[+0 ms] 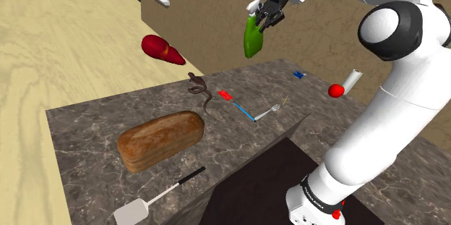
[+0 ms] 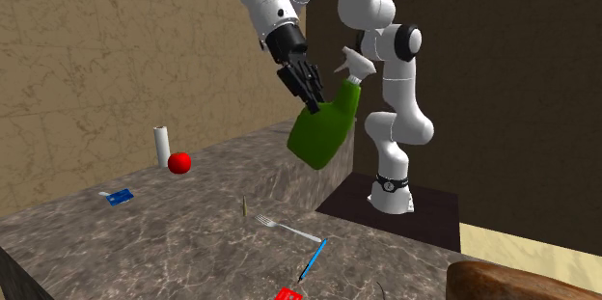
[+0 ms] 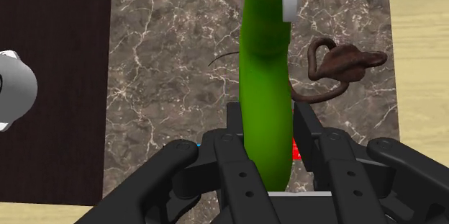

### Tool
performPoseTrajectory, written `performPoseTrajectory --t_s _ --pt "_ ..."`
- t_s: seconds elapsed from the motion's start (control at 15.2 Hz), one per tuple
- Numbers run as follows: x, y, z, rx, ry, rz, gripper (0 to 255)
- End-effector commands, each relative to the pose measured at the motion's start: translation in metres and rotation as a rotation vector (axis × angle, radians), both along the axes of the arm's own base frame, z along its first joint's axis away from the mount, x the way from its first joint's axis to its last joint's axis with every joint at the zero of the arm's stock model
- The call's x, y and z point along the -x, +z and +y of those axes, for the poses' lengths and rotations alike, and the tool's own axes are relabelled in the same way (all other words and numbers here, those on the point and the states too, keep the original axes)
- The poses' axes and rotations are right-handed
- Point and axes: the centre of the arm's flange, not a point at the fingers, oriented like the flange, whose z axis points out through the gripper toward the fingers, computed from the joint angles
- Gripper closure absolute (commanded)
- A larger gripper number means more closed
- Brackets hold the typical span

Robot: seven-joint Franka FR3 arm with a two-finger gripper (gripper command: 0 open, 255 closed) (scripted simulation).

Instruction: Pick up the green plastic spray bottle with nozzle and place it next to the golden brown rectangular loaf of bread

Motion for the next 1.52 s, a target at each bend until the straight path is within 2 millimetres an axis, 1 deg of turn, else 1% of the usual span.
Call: performPoseTrajectory --t_s 0.0,1.45 --pt "-0.004 0.0 0.027 0.0 -0.002 -0.001 255" --pt "-0.075 0.001 0.309 0.0 -0.002 -0.001 255"
